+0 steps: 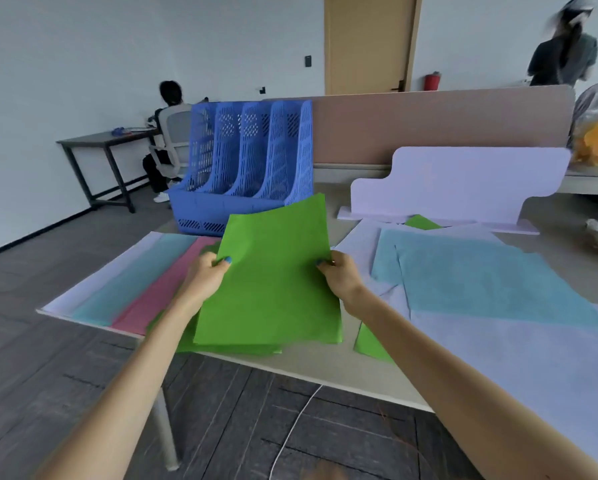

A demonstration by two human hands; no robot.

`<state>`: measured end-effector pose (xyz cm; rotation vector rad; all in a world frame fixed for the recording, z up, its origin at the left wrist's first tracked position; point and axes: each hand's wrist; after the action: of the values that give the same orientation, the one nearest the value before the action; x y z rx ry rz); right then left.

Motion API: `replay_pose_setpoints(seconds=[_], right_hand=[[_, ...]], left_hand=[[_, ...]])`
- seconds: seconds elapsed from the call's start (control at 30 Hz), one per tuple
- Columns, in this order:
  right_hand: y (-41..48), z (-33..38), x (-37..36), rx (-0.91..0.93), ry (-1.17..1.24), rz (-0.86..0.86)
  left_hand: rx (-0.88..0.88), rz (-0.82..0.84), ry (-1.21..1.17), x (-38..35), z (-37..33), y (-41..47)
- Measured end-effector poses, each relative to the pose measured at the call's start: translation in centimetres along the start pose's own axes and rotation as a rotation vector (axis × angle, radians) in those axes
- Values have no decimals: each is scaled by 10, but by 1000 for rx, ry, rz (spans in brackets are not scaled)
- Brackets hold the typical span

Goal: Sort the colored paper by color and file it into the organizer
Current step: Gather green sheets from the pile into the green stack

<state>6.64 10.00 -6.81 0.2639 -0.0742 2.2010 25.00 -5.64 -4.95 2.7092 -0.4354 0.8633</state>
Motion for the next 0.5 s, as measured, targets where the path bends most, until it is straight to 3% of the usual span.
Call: replay_pose_setpoints(seconds=[0.2,0.5], right_hand=[[-9,-1,-60,-10,-155,-4],[-22,-6,-70,5,-493,-82]], left_hand=[[11,-127,207,28,45,15],[36,-188,406,22,65,27]])
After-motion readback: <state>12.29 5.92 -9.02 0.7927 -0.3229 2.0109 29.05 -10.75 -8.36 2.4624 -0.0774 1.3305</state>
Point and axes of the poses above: each hand's wrist, its own y-axis towards the middle knuckle, its own x-axis out of the back of the hand, z = x × y, and after that the axes turned 7 degrees about -z, right-handed
